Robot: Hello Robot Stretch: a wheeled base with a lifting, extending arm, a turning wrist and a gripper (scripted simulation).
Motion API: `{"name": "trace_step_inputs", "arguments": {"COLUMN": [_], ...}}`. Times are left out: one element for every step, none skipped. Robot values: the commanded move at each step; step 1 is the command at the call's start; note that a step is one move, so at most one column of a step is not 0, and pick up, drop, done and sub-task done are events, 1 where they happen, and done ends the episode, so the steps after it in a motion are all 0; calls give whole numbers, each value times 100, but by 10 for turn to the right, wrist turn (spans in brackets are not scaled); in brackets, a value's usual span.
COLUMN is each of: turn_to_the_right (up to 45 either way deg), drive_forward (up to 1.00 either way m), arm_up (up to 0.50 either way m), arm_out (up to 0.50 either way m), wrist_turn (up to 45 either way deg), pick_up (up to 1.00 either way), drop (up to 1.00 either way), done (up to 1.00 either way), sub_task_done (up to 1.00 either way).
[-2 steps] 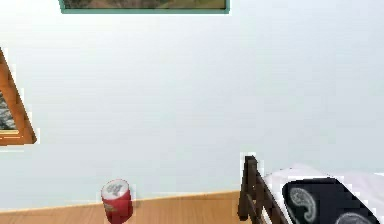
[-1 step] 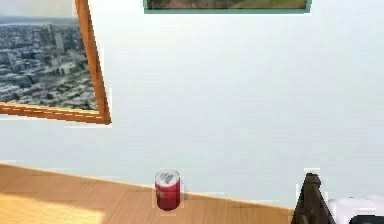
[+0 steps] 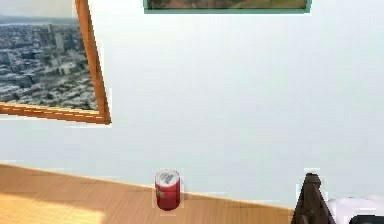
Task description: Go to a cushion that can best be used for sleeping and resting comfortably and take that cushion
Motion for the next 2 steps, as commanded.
{"name": "trace_step_inputs", "arguments": {"turn_to_the_right": [0, 0], "drive_forward": [0, 0], "arm_up": [8, 0], "arm_out": [0, 50], "wrist_turn": [0, 0], "pick_up": [0, 0], "drop": [0, 0], "done": [0, 0], "sub_task_done": [0, 0]}}
